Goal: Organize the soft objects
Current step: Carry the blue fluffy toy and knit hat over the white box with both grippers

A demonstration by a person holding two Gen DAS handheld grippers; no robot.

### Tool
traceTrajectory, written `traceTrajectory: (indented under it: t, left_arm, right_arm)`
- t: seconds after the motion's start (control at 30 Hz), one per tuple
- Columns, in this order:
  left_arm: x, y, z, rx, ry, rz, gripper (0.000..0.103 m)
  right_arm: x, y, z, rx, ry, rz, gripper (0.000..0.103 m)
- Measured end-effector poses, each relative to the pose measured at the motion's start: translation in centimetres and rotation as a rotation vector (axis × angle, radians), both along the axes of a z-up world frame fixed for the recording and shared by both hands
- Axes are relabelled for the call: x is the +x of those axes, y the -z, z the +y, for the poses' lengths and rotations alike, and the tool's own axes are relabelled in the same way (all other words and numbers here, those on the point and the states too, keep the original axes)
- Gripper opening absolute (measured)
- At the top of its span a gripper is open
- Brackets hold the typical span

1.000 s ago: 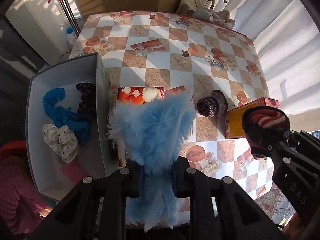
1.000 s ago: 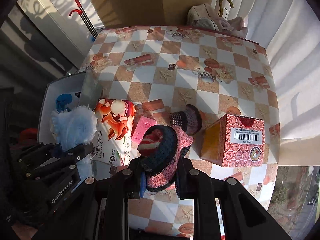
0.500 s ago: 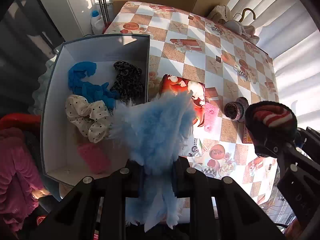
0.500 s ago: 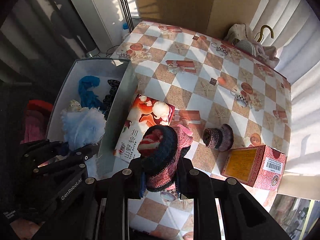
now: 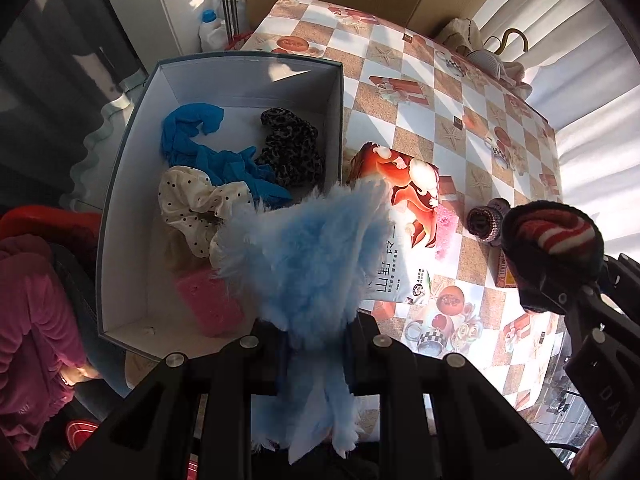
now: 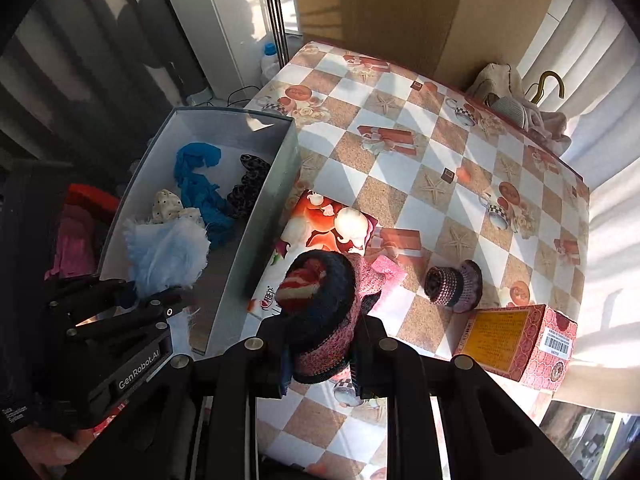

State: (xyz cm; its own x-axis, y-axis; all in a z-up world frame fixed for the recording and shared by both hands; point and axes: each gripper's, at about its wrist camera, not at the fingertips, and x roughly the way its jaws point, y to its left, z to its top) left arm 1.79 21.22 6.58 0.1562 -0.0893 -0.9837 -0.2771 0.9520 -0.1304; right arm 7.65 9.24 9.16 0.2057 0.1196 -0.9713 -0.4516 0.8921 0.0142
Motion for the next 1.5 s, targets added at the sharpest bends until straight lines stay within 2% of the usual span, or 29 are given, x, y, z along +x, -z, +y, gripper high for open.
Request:
traceTrajectory:
  t: [0.7,1.07,1.23,1.5]
  left_arm:
    - [-2.5,0.9,3.7,-0.013,-0.093,0.022,0.023]
    - [-5.2,1.6,8.1,-0.065,-0.244,0.030,0.023]
    - [-4.9,1.4,8.1,-0.039,-0.230,0.032,0.023]
    - [-4.5,1.4,8.2,-0.029,-0.212,0.024,0.023]
  right_arm:
    - [-1.0,0.4,3.6,-0.006,-0.105,0.001,0.022]
    - [-1.3,-0.4,6.3,0.043,-0.173,-0.018,0.022]
    - [-1.3,-0.7,8.1,0.062,-0.205,-0.017,0.022]
    - [-2.5,-1.0,10.3,0.038,-0.288,-0.042,0.022]
